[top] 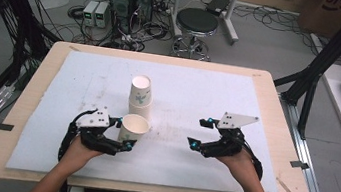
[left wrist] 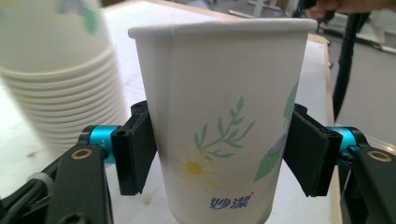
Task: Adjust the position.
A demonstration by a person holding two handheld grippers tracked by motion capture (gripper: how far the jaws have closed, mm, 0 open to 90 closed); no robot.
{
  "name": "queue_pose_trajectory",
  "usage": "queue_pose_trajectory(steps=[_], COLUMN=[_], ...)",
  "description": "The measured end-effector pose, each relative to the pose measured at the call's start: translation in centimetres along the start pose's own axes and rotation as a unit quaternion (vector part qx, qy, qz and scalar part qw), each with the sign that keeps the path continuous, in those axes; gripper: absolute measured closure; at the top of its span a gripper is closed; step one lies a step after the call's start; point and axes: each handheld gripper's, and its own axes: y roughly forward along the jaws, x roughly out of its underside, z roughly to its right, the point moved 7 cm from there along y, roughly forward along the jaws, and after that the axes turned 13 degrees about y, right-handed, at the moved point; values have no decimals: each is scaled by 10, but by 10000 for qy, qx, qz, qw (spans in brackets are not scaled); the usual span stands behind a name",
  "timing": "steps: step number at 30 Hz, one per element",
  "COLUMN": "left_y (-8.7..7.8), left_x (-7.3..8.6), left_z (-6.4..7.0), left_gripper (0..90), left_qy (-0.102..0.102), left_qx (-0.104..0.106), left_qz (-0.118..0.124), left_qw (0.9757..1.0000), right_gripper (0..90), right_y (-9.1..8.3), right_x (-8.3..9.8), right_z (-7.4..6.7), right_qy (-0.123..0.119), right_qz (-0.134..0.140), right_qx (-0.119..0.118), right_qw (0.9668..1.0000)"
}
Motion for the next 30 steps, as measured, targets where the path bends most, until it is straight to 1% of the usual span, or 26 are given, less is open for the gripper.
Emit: queue_pose_trajectory(steps=[2, 5, 8, 9, 11, 13, 15, 17, 18, 19, 20, 21, 23, 24, 28, 30], left_y=[-6, -12, -16, -18, -22, -27, -34, -41, -44, -47, -49, -51, -56, -57, -60, -59], left_x=[1, 3, 6, 7, 8, 8, 8, 10, 12, 14, 17, 18, 20, 21, 25, 27], left_z=[-3, -6, -8, -8, -10, -14, -19, -23, -24, -26, -27, -29, -33, -34, -37, -37], left_gripper=[319, 320, 321, 321, 322, 322, 320, 318, 316, 316, 314, 313, 314, 314, 307, 304], left_qy=[-40, -107, -119, -99, -60, -56, -30, 14, 40, 24, 17, 3, -29, -35, -26, -55], left_qx=[-109, -240, -378, -423, -513, -635, -820, -1026, -1079, -1187, -1253, -1344, -1477, -1523, -1663, -1690], left_qz=[128, 318, 438, 521, 642, 800, 1035, 1179, 1188, 1219, 1214, 1237, 1248, 1250, 1190, 1146], left_qw=[9999, 9991, 9983, 9977, 9966, 9948, 9912, 9877, 9870, 9854, 9847, 9832, 9811, 9804, 9789, 9789], right_gripper=[222, 222, 222, 222, 222, 222, 222, 222, 222, 222, 222, 223, 226, 231, 234, 234], right_y=[-3, -6, -8, -8, -11, -13, -15, -16, -17, -18, -19, -20, -21, -22, -22, -21], right_x=[5, 11, 17, 18, 23, 27, 31, 35, 37, 37, 39, 40, 44, 45, 49, 51], right_z=[5, 10, 14, 16, 19, 23, 26, 29, 31, 32, 32, 34, 36, 37, 41, 42], right_qy=[78, 137, 188, 181, 217, 252, 285, 334, 350, 343, 407, 410, 439, 438, 454, 477], right_qz=[34, 162, 309, 356, 486, 656, 766, 829, 843, 886, 949, 1007, 939, 966, 967, 941], right_qx=[70, 177, 284, 325, 466, 589, 709, 813, 852, 879, 904, 933, 990, 1029, 1098, 1112], right_qw=[9999, 9996, 9989, 9987, 9975, 9958, 9941, 9927, 9922, 9916, 9905, 9897, 9897, 9890, 9882, 9882])
